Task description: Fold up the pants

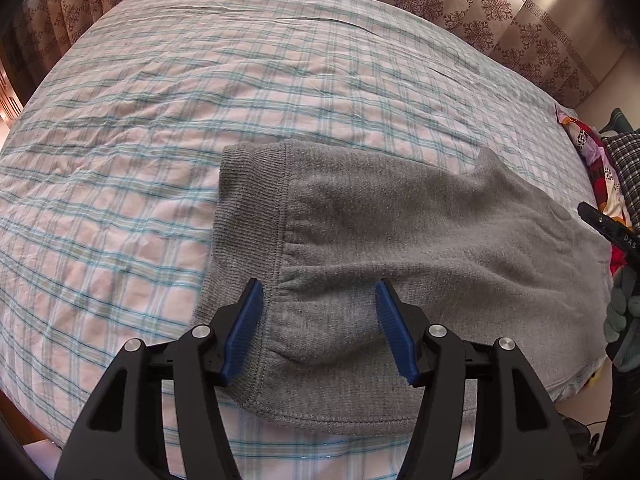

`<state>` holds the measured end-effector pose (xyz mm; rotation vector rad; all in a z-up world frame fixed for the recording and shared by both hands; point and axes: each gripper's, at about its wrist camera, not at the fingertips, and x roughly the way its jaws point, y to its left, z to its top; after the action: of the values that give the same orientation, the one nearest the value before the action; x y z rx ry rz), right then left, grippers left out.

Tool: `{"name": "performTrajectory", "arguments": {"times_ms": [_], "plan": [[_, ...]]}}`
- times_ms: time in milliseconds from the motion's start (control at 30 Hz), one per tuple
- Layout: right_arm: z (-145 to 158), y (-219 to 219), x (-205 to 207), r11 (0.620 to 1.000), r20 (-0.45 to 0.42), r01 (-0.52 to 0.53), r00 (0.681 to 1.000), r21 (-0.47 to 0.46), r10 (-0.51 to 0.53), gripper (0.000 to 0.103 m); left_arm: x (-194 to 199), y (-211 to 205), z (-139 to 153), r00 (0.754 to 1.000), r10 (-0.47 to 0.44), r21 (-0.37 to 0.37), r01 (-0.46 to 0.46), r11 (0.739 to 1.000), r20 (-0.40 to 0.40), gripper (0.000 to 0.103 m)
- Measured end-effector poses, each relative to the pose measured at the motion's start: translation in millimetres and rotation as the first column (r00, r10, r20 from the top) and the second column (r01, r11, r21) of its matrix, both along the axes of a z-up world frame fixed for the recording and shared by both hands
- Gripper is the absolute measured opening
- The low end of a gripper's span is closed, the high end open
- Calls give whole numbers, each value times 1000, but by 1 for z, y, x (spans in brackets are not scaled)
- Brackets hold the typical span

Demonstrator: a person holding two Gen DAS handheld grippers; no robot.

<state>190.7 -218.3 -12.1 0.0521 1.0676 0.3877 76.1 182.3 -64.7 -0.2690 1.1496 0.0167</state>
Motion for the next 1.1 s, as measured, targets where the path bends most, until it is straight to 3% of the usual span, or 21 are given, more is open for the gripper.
{"name": "performTrajectory", "arguments": {"times_ms": [67, 100, 167, 300, 367, 400, 433, 500, 633, 667, 733, 867, 900, 967, 1000, 1100], "plan": [[-5, 42, 16, 994, -6, -109, 994, -3, 109, 66, 1, 1, 1, 1000, 0, -15, 0, 1000, 4, 60], [-5, 42, 16, 994, -6, -109, 994, -3, 109, 66, 1, 2, 1, 1000, -2, -21, 2, 1000, 6, 60], [-21, 88, 39, 971, -37, -238, 971, -25, 237, 66, 1, 3, 1, 1000, -7, -34, 7, 999, 9, 60], [-42, 113, 51, 944, -92, -326, 943, -54, 320, 64, 2, 5, 1, 1000, -12, -57, 13, 998, 10, 60], [-53, 120, 54, 931, -136, -364, 925, -33, 356, 48, 2, 5, 0, 1000, -18, -69, 19, 997, 11, 60], [-56, 122, 54, 930, -142, -365, 924, -47, 355, 33, 3, 4, 0, 1000, -21, -71, 22, 997, 11, 61], [-57, 122, 54, 933, -132, -353, 930, -72, 342, 21, 3, 3, -1, 1000, -26, -71, 27, 997, 12, 63], [-50, 120, 55, 946, -99, -318, 945, -64, 311, 7, 6, 1, -3, 999, -44, -66, 45, 997, 13, 66], [-26, 126, 60, 962, 44, -224, 971, -158, 234, 0, 10, -6, -10, 996, -85, 36, 84, 996, 15, 67], [-25, 128, 63, 957, 80, -197, 973, -213, 218, 0, 11, -9, -14, 994, -106, 90, 104, 991, 18, 67], [-32, 126, 77, 966, 29, -184, 981, -182, 192, 0, 13, -15, -24, 990, -139, 204, 133, 970, 17, 69], [-30, 113, 73, 983, -15, -165, 986, -79, 165, 1, 12, -15, -15, 990, -139, 207, 131, 969, 24, 69], [-26, 108, 68, 986, -17, -157, 988, -51, 156, 7, 13, -13, -12, 991, -128, 191, 120, 974, 30, 69], [-18, 99, 54, 989, -5, -144, 990, -17, 144, 38, 14, -11, -3, 992, -116, 140, 109, 984, 43, 69], [-16, 95, 46, 991, 3, -133, 991, -18, 133, 59, 14, -13, 3, 991, -121, 122, 114, 986, 56, 69], [-15, 83, 23, 991, -12, -129, 992, -26, 129, 59, 20, -35, 20, 978, -178, 122, 164, 979, 108, 69]]}}
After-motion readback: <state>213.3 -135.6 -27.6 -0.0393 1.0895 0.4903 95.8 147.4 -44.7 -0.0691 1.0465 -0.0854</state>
